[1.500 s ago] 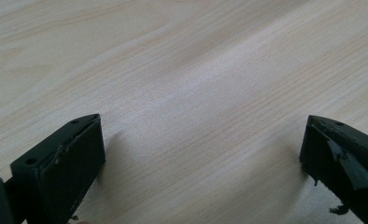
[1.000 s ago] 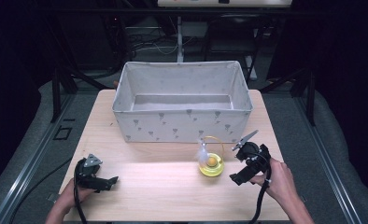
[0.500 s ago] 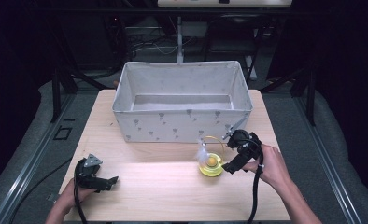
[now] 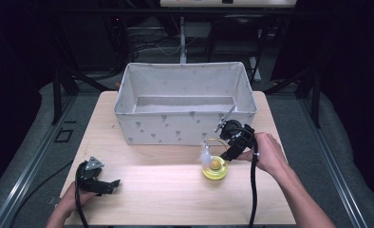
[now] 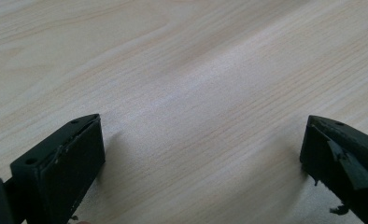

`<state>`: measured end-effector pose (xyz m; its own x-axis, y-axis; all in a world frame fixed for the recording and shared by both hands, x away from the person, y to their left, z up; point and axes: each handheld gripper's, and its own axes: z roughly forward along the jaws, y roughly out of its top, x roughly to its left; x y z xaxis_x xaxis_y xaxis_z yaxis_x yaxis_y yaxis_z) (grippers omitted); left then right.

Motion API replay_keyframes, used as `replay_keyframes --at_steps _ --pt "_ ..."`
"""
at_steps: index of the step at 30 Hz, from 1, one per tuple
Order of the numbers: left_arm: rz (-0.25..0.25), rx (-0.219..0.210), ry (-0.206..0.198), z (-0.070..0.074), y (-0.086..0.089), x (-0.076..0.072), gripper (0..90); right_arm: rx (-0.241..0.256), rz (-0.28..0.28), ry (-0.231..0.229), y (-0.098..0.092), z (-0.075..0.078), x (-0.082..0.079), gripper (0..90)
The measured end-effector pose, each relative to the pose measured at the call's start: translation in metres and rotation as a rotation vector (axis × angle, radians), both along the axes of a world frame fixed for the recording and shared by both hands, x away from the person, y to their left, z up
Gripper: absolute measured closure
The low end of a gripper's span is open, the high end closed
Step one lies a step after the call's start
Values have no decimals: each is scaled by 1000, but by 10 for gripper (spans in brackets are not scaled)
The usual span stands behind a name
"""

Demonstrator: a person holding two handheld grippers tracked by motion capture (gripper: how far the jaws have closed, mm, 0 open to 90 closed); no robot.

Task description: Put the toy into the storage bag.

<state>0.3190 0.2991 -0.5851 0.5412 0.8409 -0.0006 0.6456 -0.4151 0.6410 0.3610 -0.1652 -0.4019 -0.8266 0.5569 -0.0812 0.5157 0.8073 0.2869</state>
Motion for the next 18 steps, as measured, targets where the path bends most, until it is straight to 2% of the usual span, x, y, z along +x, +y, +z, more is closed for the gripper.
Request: replay_keyframes --at_steps 2,3,5,7,9,11,12,18 --pt "0 0 1 0 0 0 0 -13 4 -3 2 0 1 500" --pt "1 -2 -3 0 0 0 0 -35 15 1 4 1 4 541" --pt "2 -1 -3 0 0 0 0 -35 21 6 5 0 5 559" --pt "2 1 0 0 0 0 0 -54 35 10 8 2 6 652" --pt "2 0 1 0 0 0 0 -64 41 6 9 3 6 669" --pt "1 -2 -4 0 0 0 0 -75 52 14 11 5 7 738" --pt "3 -4 -8 -1 -1 0 0 -75 62 17 11 5 7 804" --pt "8 -2 1 0 -1 -1 0 -79 82 21 13 6 6 876"
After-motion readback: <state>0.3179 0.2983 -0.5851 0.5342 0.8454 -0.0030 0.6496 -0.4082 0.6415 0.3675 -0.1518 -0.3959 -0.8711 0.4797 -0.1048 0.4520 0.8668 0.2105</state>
